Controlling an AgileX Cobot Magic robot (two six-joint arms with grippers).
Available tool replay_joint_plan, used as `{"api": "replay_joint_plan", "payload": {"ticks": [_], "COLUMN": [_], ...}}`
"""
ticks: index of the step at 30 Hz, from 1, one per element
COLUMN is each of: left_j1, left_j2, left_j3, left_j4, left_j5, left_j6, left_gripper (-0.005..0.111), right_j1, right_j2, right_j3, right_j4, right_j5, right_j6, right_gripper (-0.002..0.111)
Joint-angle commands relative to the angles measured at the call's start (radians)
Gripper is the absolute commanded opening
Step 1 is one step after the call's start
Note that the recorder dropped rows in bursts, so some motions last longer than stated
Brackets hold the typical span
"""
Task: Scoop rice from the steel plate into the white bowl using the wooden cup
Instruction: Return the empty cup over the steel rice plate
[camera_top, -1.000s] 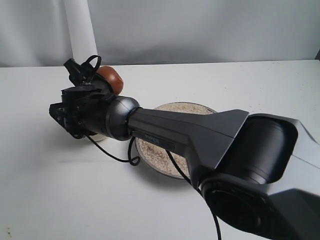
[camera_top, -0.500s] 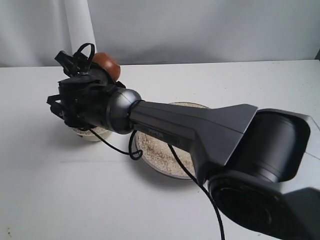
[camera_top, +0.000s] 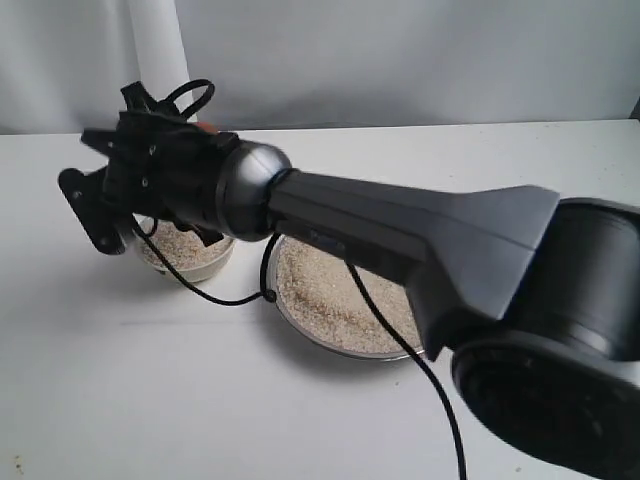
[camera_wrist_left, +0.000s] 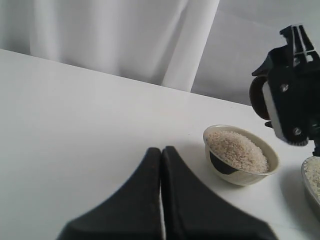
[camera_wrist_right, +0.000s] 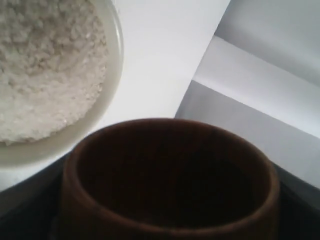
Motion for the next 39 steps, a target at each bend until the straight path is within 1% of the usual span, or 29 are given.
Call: {"api": "replay_joint_plan", "payload": {"ticks": [1,5,10,15,17,24,28,31,35,39], "left_j1": [-0.005,-0.005,-0.005,-0.005,-0.005,-0.005,-0.005,-0.005,-0.005,-0.005], "left_j2": [0.001,0.001,0.001,0.001,0.001,0.001,0.001,0.001,0.001,0.001], "left_j3": [0.002,0.002,0.002,0.002,0.002,0.002,0.002,0.002,0.002,0.002], "left_j4": [-0.004,-0.004,-0.004,-0.004,-0.004,-0.004,-0.004,-0.004,-0.004,-0.004], "left_j5": [-0.007,-0.007,-0.007,-0.007,-0.007,-0.007,-0.007,-0.007,-0.007,-0.007], "left_j6": [-0.004,-0.004,-0.004,-0.004,-0.004,-0.004,-0.004,-0.004,-0.004,-0.004], "left_gripper": [0.0,0.0,0.0,0.0,0.0,0.0,0.0,0.0,0.0,0.0], "right_j1": [-0.031,-0.082,-0.144,-0.207,-0.224,-0.282,-0.3,-0.302,-0.302,-0.302], "right_j2": [-0.122,-0.213,-0.286,-0.325,-0.335,-0.347,-0.347,-0.347,-0.343,-0.305], "right_j3": [-0.007,-0.007,-0.007,0.014,0.036,0.204,0.314,0.385,0.447,0.46], "right_j4": [0.252,0.412,0.468,0.58,0.596,0.464,0.406,0.297,0.239,0.205], "right_j5": [0.064,0.188,0.436,0.444,0.444,0.444,0.444,0.444,0.444,0.437], "right_j6": [0.009,-0.006,-0.021,-0.027,-0.027,-0.003,-0.031,-0.031,-0.033,-0.063], "right_gripper": [0.0,0.0,0.0,0.0,0.0,0.0,0.0,0.0,0.0,0.0]}}
